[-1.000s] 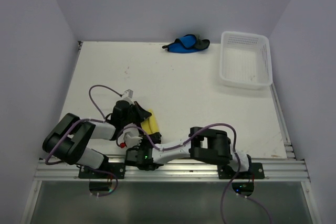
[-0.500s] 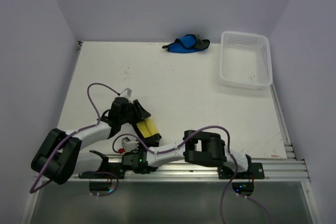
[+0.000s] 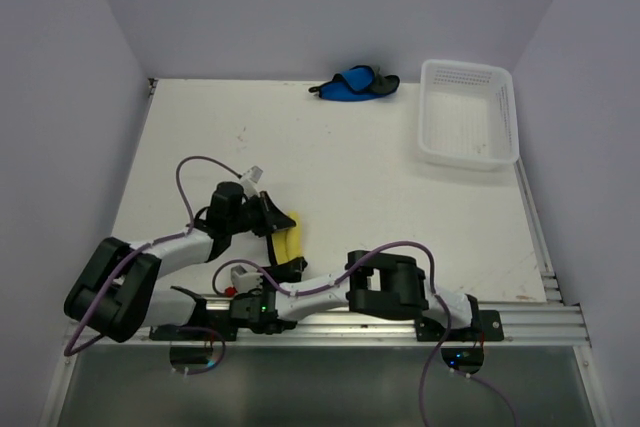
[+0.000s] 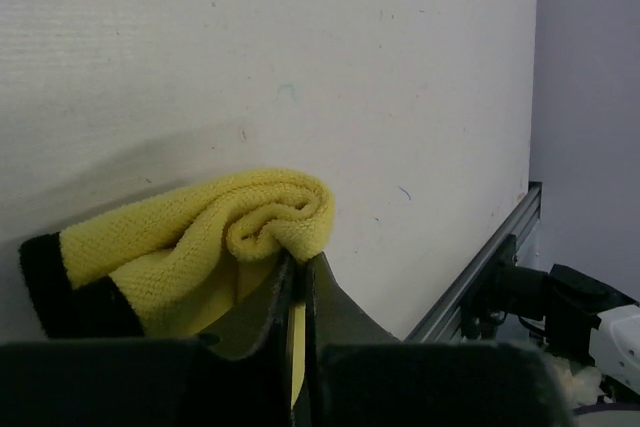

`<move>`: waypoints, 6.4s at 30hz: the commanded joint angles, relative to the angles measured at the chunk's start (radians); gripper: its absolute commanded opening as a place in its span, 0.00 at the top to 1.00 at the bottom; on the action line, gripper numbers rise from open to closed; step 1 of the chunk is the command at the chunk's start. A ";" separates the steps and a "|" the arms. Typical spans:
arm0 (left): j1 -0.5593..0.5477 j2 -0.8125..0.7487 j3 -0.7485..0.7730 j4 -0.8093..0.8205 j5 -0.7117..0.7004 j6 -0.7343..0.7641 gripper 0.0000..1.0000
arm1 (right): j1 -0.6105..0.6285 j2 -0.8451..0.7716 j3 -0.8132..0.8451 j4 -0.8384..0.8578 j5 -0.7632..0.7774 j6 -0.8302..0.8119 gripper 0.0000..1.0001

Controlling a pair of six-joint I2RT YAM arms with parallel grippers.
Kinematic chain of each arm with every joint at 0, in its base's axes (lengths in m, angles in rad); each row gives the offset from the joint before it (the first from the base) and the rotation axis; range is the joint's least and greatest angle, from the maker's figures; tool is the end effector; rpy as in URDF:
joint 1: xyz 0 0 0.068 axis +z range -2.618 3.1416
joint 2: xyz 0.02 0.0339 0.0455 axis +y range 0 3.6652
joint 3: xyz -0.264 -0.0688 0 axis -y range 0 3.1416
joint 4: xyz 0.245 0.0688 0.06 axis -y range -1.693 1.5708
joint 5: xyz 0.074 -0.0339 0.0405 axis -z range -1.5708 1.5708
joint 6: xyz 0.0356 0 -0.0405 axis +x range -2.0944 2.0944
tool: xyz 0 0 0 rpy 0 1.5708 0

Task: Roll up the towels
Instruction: Roll the towel

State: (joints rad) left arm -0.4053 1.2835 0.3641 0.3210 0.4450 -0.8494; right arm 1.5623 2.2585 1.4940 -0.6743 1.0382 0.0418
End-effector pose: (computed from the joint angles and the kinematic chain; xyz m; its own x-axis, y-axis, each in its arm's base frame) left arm 0.2045 -0.1044 0.1484 -0.8546 -0.3709 -0.3636 0.0622 0.6220 -0.7806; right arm 0.0342 0.4178 0.0999 -0.0296 -0.9855 -0.1672 -0.5060 0.1590 -0.8478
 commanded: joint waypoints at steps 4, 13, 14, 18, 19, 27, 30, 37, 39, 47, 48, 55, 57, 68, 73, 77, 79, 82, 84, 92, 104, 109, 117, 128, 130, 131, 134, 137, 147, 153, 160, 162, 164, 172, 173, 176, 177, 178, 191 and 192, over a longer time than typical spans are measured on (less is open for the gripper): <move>-0.039 0.096 0.004 0.093 0.121 0.010 1.00 | 0.012 0.053 0.015 -0.008 -0.145 0.047 1.00; -0.040 0.049 0.021 -0.066 -0.106 0.120 0.89 | 0.010 0.055 0.014 -0.013 -0.175 0.066 1.00; -0.040 0.053 0.035 -0.082 -0.123 0.133 0.82 | 0.012 0.055 0.014 -0.013 -0.176 0.066 1.00; -0.035 0.025 0.102 -0.167 -0.236 0.194 0.65 | 0.008 0.049 0.011 -0.011 -0.187 0.073 1.00; -0.032 0.002 0.116 -0.186 -0.255 0.213 0.59 | 0.008 0.049 0.011 -0.011 -0.190 0.073 1.00; 0.003 -0.121 0.208 -0.299 -0.328 0.259 0.42 | 0.008 0.052 0.011 -0.021 -0.193 0.079 1.00; 0.003 -0.162 0.214 -0.319 -0.284 0.257 0.42 | 0.008 0.052 0.009 -0.022 -0.194 0.081 1.00; 0.002 -0.161 0.023 -0.062 0.110 0.106 0.52 | 0.007 0.055 0.015 -0.030 -0.202 0.084 1.00; -0.012 -0.132 -0.046 0.062 0.159 0.090 0.58 | 0.007 0.059 0.023 -0.036 -0.204 0.086 1.00; -0.087 0.013 -0.105 0.177 0.138 0.113 0.64 | 0.007 0.061 0.038 -0.050 -0.207 0.079 1.00; -0.087 0.031 -0.108 0.179 0.117 0.113 0.64 | 0.007 0.061 0.038 -0.056 -0.207 0.079 1.00; -0.087 0.050 -0.136 0.046 -0.081 0.141 0.67 | 0.007 -0.011 -0.004 -0.030 -0.196 0.107 0.97; -0.086 0.053 -0.146 0.038 -0.129 0.145 0.68 | 0.007 -0.040 -0.029 -0.002 -0.199 0.116 0.93; -0.086 0.119 -0.185 0.076 -0.215 0.105 0.70 | 0.002 -0.258 -0.179 0.108 -0.277 0.260 0.64; -0.086 0.082 -0.201 0.066 -0.242 0.089 0.71 | -0.001 -0.425 -0.265 0.174 -0.346 0.335 0.53; -0.086 0.065 -0.212 0.073 -0.241 0.075 0.71 | -0.010 -0.560 -0.365 0.258 -0.389 0.395 0.51; -0.086 0.059 -0.220 0.076 -0.244 0.070 0.71 | -0.019 -0.653 -0.406 0.294 -0.424 0.418 0.50; -0.087 0.053 -0.232 0.088 -0.241 0.069 0.70 | -0.083 -0.753 -0.506 0.375 -0.521 0.510 0.51; -0.087 0.050 -0.246 0.099 -0.239 0.062 0.70 | -0.184 -0.850 -0.602 0.481 -0.619 0.546 0.51; -0.087 0.040 -0.274 0.135 -0.233 0.049 0.70 | -0.467 -0.849 -0.686 0.668 -0.992 0.716 0.48; -0.099 -0.015 -0.298 0.125 -0.256 0.035 0.70 | -0.489 -0.651 -0.701 0.800 -1.099 0.779 0.45; -0.105 -0.035 -0.312 0.121 -0.270 0.023 0.70 | -0.489 -0.603 -0.704 0.822 -1.120 0.785 0.44; -0.109 -0.064 -0.323 0.113 -0.275 0.016 0.70 | -0.489 -0.542 -0.712 0.843 -1.127 0.774 0.52; -0.110 -0.070 -0.321 0.109 -0.276 0.015 0.69 | -0.489 -0.545 -0.724 0.858 -1.123 0.742 0.80; -0.109 -0.078 -0.315 0.098 -0.276 0.016 0.68 | -0.487 -0.542 -0.712 0.832 -1.106 0.707 0.89; -0.110 -0.084 -0.295 0.060 -0.290 0.027 0.67 | -0.484 -0.545 -0.707 0.819 -1.094 0.693 0.92; -0.110 -0.113 -0.252 0.009 -0.305 0.044 0.64 | -0.466 -0.556 -0.687 0.763 -1.040 0.643 0.99; -0.109 -0.138 -0.208 -0.048 -0.322 0.047 0.58 | -0.415 -0.576 -0.655 0.688 -0.913 0.589 0.99; -0.107 -0.179 -0.085 -0.160 -0.351 0.039 0.48 | -0.229 -0.496 -0.473 0.443 -0.535 0.506 1.00; -0.102 -0.223 -0.040 -0.224 -0.364 0.033 0.47 | -0.186 -0.453 -0.385 0.311 -0.405 0.506 1.00; -0.092 -0.279 -0.013 -0.272 -0.351 0.024 0.47 | -0.142 -0.396 -0.314 0.191 -0.291 0.521 1.00; -0.092 -0.295 -0.007 -0.292 -0.350 0.021 0.47 | -0.124 -0.370 -0.289 0.173 -0.250 0.520 1.00; -0.090 -0.325 -0.001 -0.309 -0.348 0.013 0.46 | -0.111 -0.349 -0.278 0.153 -0.219 0.517 1.00; -0.087 -0.394 0.016 -0.346 -0.316 -0.020 0.46 | -0.039 -0.281 -0.203 0.099 -0.121 0.497 1.00; -0.087 -0.395 0.015 -0.338 -0.298 -0.028 0.46 | -0.033 -0.274 -0.192 0.088 -0.110 0.497 1.00; -0.087 -0.394 0.004 -0.289 -0.266 -0.045 0.46 | -0.013 -0.243 -0.149 0.039 -0.070 0.506 1.00; -0.087 -0.392 -0.007 -0.268 -0.250 -0.053 0.46 | -0.005 -0.225 -0.124 0.006 -0.057 0.518 1.00; -0.087 -0.392 -0.014 -0.267 -0.237 -0.053 0.46 | -0.004 -0.215 -0.108 -0.013 -0.049 0.524 1.00; -0.105 -0.423 -0.132 -0.146 -0.164 -0.112 0.47 | 0.019 -0.056 0.101 -0.260 0.011 0.581 1.00; -0.107 -0.421 -0.145 -0.142 -0.166 -0.117 0.47 | 0.027 -0.036 0.123 -0.272 0.031 0.583 1.00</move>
State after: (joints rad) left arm -0.5053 0.8665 0.2569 0.1131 0.2531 -0.9348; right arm 1.5700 2.1883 1.5520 -0.8494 0.9859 0.5842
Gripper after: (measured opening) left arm 0.532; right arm 0.185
